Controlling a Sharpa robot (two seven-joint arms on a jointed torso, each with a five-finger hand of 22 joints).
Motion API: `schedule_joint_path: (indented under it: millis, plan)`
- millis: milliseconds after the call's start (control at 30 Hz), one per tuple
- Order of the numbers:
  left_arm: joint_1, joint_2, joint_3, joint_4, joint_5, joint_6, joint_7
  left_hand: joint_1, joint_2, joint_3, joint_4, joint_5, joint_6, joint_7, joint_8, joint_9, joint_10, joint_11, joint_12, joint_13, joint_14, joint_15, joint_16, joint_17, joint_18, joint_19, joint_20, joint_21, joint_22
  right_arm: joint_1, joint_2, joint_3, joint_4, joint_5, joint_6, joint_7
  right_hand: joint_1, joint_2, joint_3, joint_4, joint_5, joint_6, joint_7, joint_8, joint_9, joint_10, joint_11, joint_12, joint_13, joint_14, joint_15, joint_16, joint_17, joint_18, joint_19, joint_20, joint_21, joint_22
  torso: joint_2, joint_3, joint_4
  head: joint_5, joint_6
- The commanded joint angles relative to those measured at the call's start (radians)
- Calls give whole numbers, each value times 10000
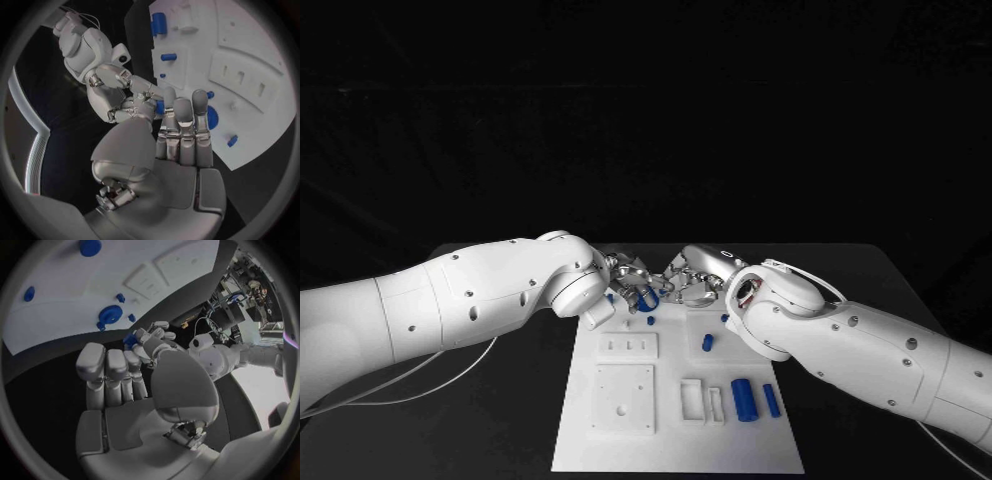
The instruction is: Assemble the parts on the task board
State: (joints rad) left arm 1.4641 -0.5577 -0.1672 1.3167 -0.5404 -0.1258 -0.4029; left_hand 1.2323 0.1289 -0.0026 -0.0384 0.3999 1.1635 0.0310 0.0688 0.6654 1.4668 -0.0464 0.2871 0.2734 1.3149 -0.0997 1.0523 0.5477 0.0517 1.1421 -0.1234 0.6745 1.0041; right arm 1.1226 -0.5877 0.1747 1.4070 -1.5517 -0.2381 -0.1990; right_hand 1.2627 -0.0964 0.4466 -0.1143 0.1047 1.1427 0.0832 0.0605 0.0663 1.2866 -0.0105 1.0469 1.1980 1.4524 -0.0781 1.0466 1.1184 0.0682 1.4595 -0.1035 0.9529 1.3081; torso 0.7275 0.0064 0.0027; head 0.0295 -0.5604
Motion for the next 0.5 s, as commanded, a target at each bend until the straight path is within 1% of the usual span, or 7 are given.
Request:
schedule_joint_path:
  millis: [33,133,200,333,400,433,500]
  plan:
    - [38,13,37,20,229,-258,389,-150,34,828,-808,58,342,-254,-29,1270,427,-37,14,11,66,-65,-72,-11,-227,73,-19,-107,27,-44,-26,-41,-11,-72,144,-13,-74,-126,-99,54,15,-238,86,14,-22,-69,-17,-118,-84,3,-4,-46,-47,-47,30,46,-63,1204,-13,1,-10,-2,17]
    - [37,8,34,10,249,-271,358,-228,10,953,-961,43,388,-261,-31,1327,426,-41,66,37,104,-82,-95,9,-250,123,-42,-179,82,-45,-50,-50,-17,-57,33,-24,-128,-257,-325,235,-91,-423,126,10,-26,-149,18,-275,-210,-1,26,-97,-89,-18,23,87,-143,1188,-19,2,-17,17,34]
    - [37,3,30,2,252,-279,342,-320,-38,968,-1019,148,546,-308,-18,1423,445,-62,196,87,151,-114,-45,63,-265,177,-68,-193,147,-45,-84,-55,-4,-32,-86,-17,-173,-381,-599,407,-417,-827,224,14,-39,-216,82,-400,-317,-13,70,-149,-131,1,14,122,-227,1171,-6,9,-3,11,51]
    - [35,-15,18,-6,238,-329,312,-396,-59,997,-1079,248,676,-343,-21,1511,451,-80,379,145,199,-147,28,145,-286,233,-102,-186,246,-52,-173,-58,32,56,-276,50,41,-484,-1664,847,-520,-1762,337,-9,-62,-357,181,-598,-527,-60,145,-286,-248,59,-5,213,-455,1137,0,13,6,17,61]
    - [34,-33,6,0,213,-415,297,-477,-91,993,-1102,345,790,-381,-11,1590,466,-105,589,216,256,-181,119,222,-299,285,-133,-157,335,-67,-263,-59,82,91,-345,100,252,-555,-2339,971,-426,-2082,349,-24,-72,-428,204,-641,-600,-88,173,-331,-295,84,-14,244,-592,1118,-6,14,1,23,68]
    - [33,-40,2,2,206,-436,291,-501,-112,988,-1114,425,848,-398,6,1632,467,-111,689,254,279,-196,164,252,-303,309,-146,-134,370,-73,-297,-58,102,103,-368,114,255,-642,-2758,1081,-119,-2337,378,-4,-70,-487,233,-693,-656,-124,184,-385,-339,91,-26,262,-689,1102,-7,17,1,33,62]
    - [31,-67,-13,10,186,-484,265,-551,-146,1020,-1162,631,875,-414,44,1651,462,-123,845,308,299,-214,242,309,-315,334,-171,-90,466,-92,-430,-55,177,146,-438,154,533,-672,-3295,1326,70,-2522,389,-27,-83,-543,243,-734,-757,-135,199,-404,-375,103,-15,275,-794,1098,-3,21,-1,53,69]
